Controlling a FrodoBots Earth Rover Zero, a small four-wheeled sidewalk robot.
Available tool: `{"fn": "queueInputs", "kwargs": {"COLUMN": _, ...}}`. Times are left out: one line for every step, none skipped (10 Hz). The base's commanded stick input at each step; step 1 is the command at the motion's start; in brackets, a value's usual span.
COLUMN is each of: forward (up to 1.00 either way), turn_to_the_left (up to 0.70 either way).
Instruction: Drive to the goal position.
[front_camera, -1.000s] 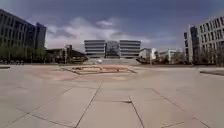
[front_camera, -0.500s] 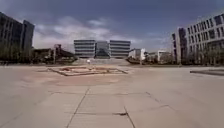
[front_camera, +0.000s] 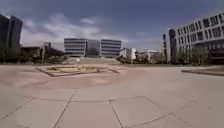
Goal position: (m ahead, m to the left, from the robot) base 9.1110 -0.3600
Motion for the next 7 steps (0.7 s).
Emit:
{"fn": "queueInputs", "kwargs": {"forward": 1.0, "turn_to_the_left": -0.35}}
{"fn": "queueInputs", "kwargs": {"forward": 1.0, "turn_to_the_left": -0.35}}
{"fn": "queueInputs", "kwargs": {"forward": 1.0, "turn_to_the_left": -0.34}}
{"fn": "queueInputs", "kwargs": {"forward": 1.0, "turn_to_the_left": -0.34}}
{"fn": "queueInputs", "kwargs": {"forward": 1.0, "turn_to_the_left": -0.18}}
{"fn": "queueInputs", "kwargs": {"forward": 1.0, "turn_to_the_left": -0.01}}
{"fn": "queueInputs", "kwargs": {"forward": 1.0, "turn_to_the_left": -0.01}}
